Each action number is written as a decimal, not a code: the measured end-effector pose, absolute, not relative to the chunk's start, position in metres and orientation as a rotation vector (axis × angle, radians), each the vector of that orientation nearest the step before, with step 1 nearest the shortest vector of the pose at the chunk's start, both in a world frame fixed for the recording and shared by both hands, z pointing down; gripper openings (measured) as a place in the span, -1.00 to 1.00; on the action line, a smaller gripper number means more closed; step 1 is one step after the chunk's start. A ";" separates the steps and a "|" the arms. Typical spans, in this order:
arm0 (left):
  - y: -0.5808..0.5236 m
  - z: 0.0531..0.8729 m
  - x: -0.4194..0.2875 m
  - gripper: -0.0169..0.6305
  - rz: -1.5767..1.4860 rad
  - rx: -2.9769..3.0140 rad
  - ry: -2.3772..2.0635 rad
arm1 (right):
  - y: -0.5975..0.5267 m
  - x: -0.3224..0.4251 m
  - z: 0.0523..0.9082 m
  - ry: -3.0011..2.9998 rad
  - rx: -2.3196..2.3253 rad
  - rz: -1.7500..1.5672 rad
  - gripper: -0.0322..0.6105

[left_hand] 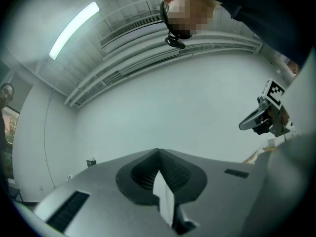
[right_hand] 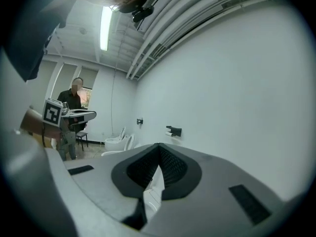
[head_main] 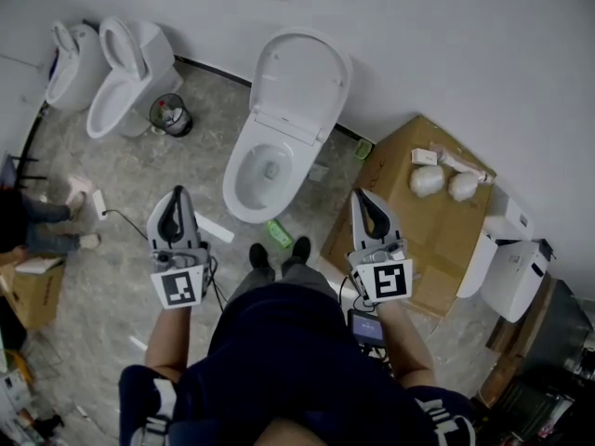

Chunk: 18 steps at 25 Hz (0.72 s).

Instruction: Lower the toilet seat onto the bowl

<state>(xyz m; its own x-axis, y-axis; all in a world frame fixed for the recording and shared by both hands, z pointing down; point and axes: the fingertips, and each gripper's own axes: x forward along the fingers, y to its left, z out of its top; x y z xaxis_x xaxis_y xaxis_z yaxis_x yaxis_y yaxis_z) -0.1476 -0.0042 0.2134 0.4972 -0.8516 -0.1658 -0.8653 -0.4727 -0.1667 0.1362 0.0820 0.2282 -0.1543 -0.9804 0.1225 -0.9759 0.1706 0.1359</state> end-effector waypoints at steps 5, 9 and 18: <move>0.000 0.212 -0.145 -0.87 0.091 -2.515 1.459 | 0.085 0.140 0.230 -2.250 1.926 -0.010 -0.84; 0.003 0.213 -0.142 -0.87 0.093 -2.520 1.453 | 0.088 0.139 0.228 -2.246 1.927 -0.030 -0.84; 0.009 0.214 -0.140 -0.87 0.103 -2.529 1.451 | 0.091 0.139 0.228 -2.239 1.925 -0.036 -0.85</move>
